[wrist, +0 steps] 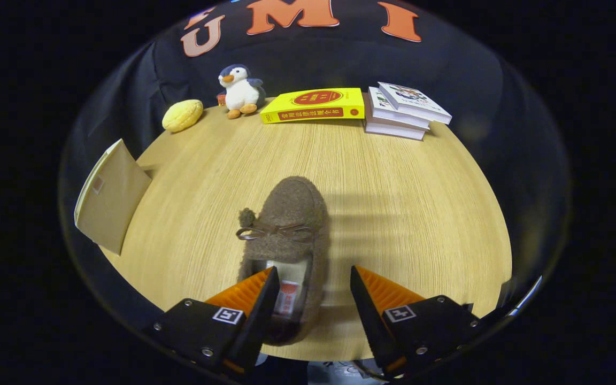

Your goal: Open the storage box then place both shoes into the box .Put the left shoe in first, then the right shoe, with the right side of both shoes facing outward in a uniform manner.

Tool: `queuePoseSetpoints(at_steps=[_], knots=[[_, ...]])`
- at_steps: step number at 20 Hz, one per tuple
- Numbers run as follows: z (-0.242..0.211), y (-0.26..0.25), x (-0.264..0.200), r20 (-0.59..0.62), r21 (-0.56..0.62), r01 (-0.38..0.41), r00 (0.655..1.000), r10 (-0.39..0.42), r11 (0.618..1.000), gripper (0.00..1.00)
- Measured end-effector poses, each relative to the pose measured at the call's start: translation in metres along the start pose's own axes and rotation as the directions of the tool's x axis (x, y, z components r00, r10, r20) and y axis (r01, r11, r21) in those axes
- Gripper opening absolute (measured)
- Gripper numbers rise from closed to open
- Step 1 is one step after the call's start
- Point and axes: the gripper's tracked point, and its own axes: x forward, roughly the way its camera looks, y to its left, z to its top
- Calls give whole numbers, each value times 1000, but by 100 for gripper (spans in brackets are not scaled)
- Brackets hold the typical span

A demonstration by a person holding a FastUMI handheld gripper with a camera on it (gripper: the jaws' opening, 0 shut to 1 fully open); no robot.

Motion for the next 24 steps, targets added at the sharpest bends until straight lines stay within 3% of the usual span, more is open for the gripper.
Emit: queuePoseSetpoints(at_steps=[5, 7, 8, 10, 16, 24], knots=[[9, -7, 26, 18, 75, -5, 1000, 3, 997, 51], [11, -5, 33, 17, 131, -12, 1000, 10, 991, 35], [10, -7, 34, 9, 147, 3, 1000, -4, 989, 20], [10, -2, 31, -4, 154, -10, 1000, 11, 988, 7], [40, 35, -21, -19, 223, -36, 999, 41, 974, 4], [134, 184, -100, 40, 229, -183, 983, 179, 956, 4]])
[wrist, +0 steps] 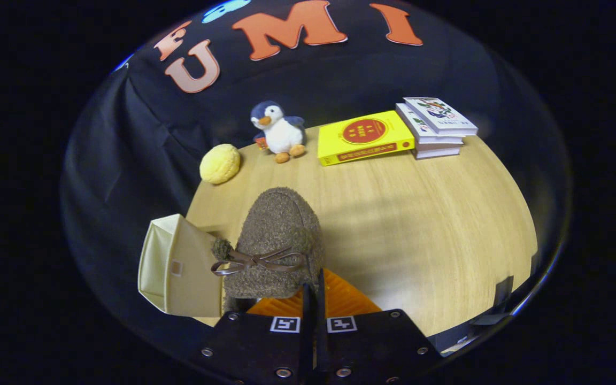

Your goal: Open the storage box then place both shoes into the box .Put the left shoe in first, then the right shoe, with the right side of both shoes facing outward in a uniform manner.

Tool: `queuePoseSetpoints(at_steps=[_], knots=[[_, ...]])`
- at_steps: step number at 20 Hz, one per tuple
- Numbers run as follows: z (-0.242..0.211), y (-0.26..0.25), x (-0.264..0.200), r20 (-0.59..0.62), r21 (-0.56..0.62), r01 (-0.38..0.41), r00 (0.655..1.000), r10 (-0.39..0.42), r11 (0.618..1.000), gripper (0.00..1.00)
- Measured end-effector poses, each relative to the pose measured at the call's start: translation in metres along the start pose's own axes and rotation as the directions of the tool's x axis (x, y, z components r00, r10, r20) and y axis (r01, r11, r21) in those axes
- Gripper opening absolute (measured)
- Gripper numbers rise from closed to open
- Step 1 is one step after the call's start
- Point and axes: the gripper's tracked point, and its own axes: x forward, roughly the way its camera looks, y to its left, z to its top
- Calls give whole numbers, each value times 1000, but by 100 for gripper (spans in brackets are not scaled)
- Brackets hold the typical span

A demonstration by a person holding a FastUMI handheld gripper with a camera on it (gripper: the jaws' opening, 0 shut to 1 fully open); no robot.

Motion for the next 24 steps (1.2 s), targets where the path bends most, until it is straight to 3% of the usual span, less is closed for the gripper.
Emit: queuePoseSetpoints(at_steps=[6, 13, 17, 22, 24], knots=[[2, 148, 12, -35, -95, -101, 995, 98, 990, 4], [-13, 271, 37, -64, -163, -148, 988, 139, 975, 4], [-30, 305, 66, -82, -164, -132, 989, 119, 978, 4], [-60, 296, 105, -110, -147, -44, 993, 28, 988, 4], [-67, 295, 107, -127, -152, -36, 992, 17, 988, 11]])
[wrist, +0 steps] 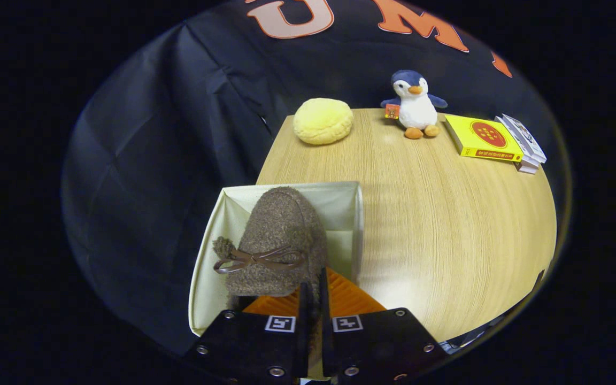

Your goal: Open the storage box then place both shoes into the box .Put the left shoe in first, then the right shoe, with the right side of both shoes facing outward in a uniform manner.

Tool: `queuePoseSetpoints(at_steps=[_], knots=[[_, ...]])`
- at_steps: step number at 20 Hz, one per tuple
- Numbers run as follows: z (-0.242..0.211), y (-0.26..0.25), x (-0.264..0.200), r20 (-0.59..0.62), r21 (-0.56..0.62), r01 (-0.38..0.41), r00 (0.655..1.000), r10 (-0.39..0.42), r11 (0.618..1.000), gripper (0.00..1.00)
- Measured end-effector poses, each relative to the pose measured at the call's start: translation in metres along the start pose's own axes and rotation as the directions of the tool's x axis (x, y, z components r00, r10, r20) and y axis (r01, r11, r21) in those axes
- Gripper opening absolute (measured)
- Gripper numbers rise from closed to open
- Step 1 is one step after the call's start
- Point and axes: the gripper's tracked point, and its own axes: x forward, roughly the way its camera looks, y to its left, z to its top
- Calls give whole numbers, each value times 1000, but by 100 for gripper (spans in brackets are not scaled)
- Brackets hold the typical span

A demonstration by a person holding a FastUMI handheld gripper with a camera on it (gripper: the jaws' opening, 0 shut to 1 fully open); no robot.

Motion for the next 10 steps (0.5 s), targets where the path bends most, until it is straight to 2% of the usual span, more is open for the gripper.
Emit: queuePoseSetpoints(at_steps=[1, 2, 4, 6, 7, 8, 10], knots=[[-3, 0, -2, -9, -3, -3, 1000, 3, 1000, 14], [-8, -1, -5, -22, -6, -4, 1000, 4, 1000, 22], [-8, -1, -16, -19, -10, -36, 999, 35, 999, 27], [-7, 5, -32, -17, -24, -99, 995, 99, 995, 35], [-4, 3, -45, -5, -30, -120, 993, 120, 992, 40], [2, 0, -58, 14, -39, -139, 990, 139, 990, 50], [16, -8, -87, 68, -63, -172, 982, 176, 983, 58]])
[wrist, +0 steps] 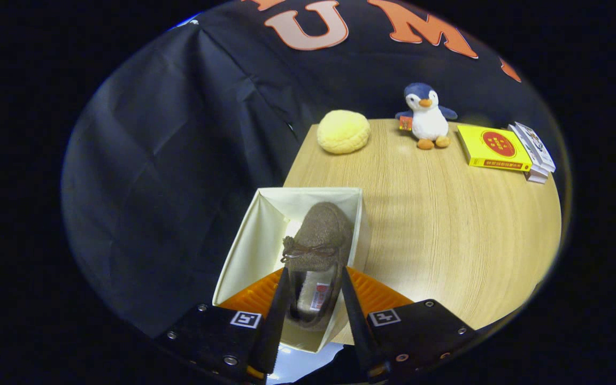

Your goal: Open the storage box then place both shoes into the box .Put the left shoe in first, then the right shoe, with the right side of both shoes facing outward in a uniform manner.

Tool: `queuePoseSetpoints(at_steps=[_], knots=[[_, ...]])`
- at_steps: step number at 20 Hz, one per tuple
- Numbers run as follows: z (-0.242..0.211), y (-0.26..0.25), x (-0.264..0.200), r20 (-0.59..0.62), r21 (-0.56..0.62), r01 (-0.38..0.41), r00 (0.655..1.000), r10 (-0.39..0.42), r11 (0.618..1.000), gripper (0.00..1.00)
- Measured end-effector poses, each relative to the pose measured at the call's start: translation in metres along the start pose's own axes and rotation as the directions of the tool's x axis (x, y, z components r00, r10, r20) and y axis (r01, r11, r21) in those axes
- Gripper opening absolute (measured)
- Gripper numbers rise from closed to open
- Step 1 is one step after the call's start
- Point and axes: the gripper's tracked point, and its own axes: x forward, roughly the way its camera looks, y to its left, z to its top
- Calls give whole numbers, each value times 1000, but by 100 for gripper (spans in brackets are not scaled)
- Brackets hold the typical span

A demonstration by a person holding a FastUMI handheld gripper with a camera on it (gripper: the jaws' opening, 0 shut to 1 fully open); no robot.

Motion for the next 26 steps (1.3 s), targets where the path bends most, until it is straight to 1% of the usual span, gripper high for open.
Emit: queuePoseSetpoints(at_steps=[1, 2, 3, 4, 5, 6, 8, 9, 10, 11, 14, 15, 17, 19, 22, 25, 26], knots=[[9, -4, -15, 34, -15, -16, 999, 16, 1000, 61], [20, -12, -32, 77, -30, -27, 997, 29, 999, 67], [30, -19, -49, 120, -45, -34, 992, 39, 998, 70], [41, -28, -65, 166, -60, -33, 985, 42, 998, 76], [52, -39, -81, 215, -74, -27, 976, 42, 997, 78], [61, -52, -96, 261, -86, -17, 964, 40, 996, 84], [78, -82, -122, 335, -114, 12, 942, 27, 993, 90], [87, -103, -135, 371, -124, 45, 929, 5, 991, 92], [96, -123, -148, 414, -127, 80, 910, -21, 989, 96], [106, -142, -164, 461, -123, 108, 886, -40, 986, 97], [132, -183, -214, 595, -104, 165, 801, -72, 981, 98], [142, -198, -232, 637, -94, 183, 767, -83, 979, 98], [159, -224, -268, 716, -63, 220, 689, -110, 973, 98], [175, -242, -303, 786, -54, 254, 607, -115, 966, 98], [185, -265, -352, 857, -18, 313, 493, -147, 950, 98], [191, -265, -390, 907, -21, 311, 407, -113, 950, 98], [189, -265, -409, 919, -14, 310, 378, -109, 951, 98]])
